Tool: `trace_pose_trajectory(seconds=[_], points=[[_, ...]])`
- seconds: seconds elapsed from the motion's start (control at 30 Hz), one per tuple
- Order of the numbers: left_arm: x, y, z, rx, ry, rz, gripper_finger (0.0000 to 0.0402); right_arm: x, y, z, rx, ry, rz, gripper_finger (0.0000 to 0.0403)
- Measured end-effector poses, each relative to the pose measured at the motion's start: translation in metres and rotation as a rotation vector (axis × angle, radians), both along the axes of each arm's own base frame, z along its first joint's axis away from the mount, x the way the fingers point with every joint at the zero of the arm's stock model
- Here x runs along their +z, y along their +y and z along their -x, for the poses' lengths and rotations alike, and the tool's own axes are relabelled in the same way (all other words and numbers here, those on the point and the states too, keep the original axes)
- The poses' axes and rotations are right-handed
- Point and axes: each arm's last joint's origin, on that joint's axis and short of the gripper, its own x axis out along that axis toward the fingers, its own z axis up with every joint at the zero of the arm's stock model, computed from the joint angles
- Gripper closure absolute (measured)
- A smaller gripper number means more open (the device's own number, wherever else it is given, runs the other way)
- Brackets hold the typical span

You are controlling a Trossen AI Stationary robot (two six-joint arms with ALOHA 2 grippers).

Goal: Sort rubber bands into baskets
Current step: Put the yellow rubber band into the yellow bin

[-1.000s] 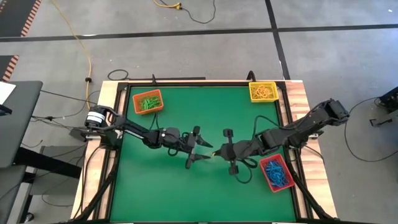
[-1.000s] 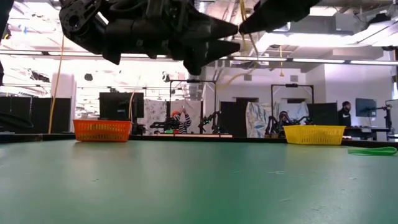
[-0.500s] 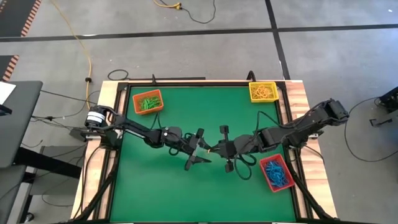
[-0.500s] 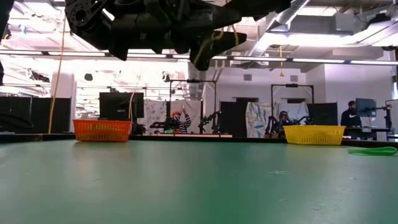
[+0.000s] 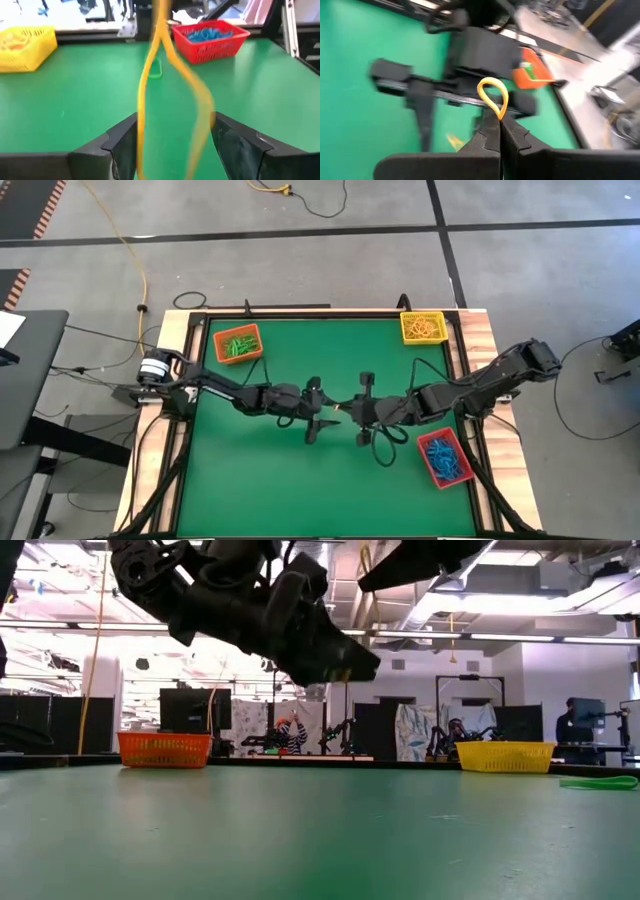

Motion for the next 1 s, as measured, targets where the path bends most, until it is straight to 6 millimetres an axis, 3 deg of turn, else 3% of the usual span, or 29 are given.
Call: trace_pose_trajectory(seconds=[0.17, 0.33, 0.6, 1.0], points=[[-0.007, 0.000, 0.003, -0.017, 0.053, 0.007, 0.0181, 0.003, -0.014, 0.003, -0.143, 0.004, 0.063, 0.0387], [-0.013, -0.006, 0.006, -0.023, 0.125, 0.022, 0.0181, 0.004, -0.042, 0.007, -0.280, 0.038, 0.054, 0.0387], [-0.019, -0.030, 0.012, -0.080, 0.193, 0.044, 0.0181, 0.007, -0.107, 0.025, -0.502, 0.127, 0.004, 0.0387], [-0.019, -0.071, 0.021, -0.142, 0.194, 0.025, 0.0181, 0.013, -0.206, 0.081, -0.772, 0.246, -0.093, 0.0387]])
